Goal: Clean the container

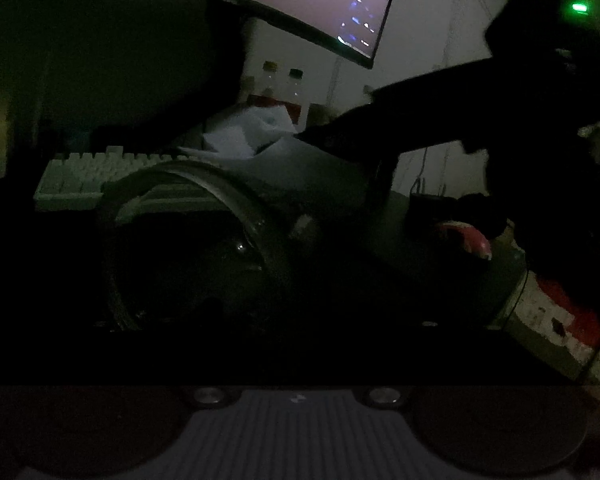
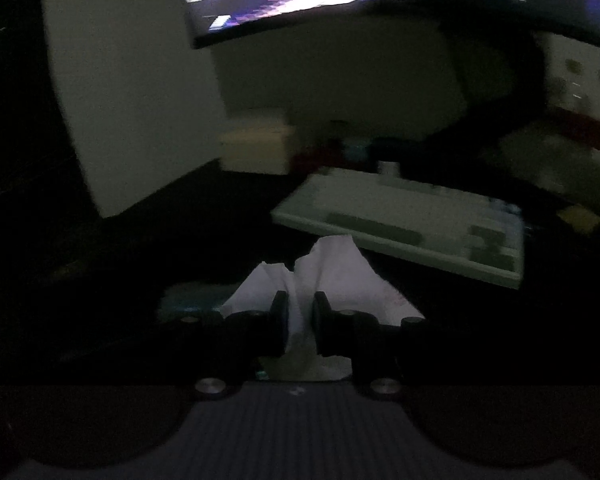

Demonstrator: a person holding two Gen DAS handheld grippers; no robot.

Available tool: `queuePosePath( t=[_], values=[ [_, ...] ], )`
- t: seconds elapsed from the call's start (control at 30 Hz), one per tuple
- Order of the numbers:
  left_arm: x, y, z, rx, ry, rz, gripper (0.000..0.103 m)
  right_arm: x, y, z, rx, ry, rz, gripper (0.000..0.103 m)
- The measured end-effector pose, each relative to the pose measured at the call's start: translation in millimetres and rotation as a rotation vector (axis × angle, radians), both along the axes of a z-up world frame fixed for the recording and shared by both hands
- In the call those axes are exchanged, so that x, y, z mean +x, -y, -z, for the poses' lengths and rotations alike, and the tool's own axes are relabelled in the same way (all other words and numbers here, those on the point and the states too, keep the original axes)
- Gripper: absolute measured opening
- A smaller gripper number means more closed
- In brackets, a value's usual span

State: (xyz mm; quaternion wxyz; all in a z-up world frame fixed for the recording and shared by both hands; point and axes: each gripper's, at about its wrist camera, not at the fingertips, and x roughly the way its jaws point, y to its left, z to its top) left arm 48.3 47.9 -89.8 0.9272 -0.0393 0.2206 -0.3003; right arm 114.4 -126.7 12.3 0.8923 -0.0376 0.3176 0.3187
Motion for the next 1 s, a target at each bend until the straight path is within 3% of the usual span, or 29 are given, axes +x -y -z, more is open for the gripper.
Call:
queuePosePath(
  t=[0.1, 0.37, 0.6, 0.67, 0.73, 0.83, 1.0],
  values=[
    [-1.3, 4.8, 0.1, 0.03, 0.011, 0.001, 0.086, -3.3, -1.0, -0.1, -0.001, 0.007, -0.003, 0.017],
    [-6.5, 15.3, -0.3, 0.064, 0.021, 0.006, 0.089, -38.6, -18.6, -4.9, 0.013, 0.038, -0.145, 0.017],
    [-9.4, 16.7, -0.9, 0.08, 0.02, -0.015, 0.088, -17.5, -0.3, -0.8, 0.029, 0.01, -0.051, 0.016],
    [-10.6, 18.2, -3.7, 0.114, 0.011, -0.041, 0.08, -17.3, 1.2, -0.3, 0.026, 0.016, -0.053, 0.016],
    [-11.6, 21.3, -6.8, 0.162, 0.0, -0.056, 0.079, -18.5, 2.4, 0.5, 0.023, 0.028, -0.059, 0.016],
    [-15.0, 28.4, -9.3, 0.255, -0.012, -0.043, 0.096, -21.1, 5.4, 3.8, 0.035, 0.05, -0.066, 0.016],
    [-17.7, 32.0, -9.2, 0.272, -0.016, -0.031, 0.101, -28.4, 13.4, 13.4, 0.081, 0.104, -0.073, 0.016]
  ],
)
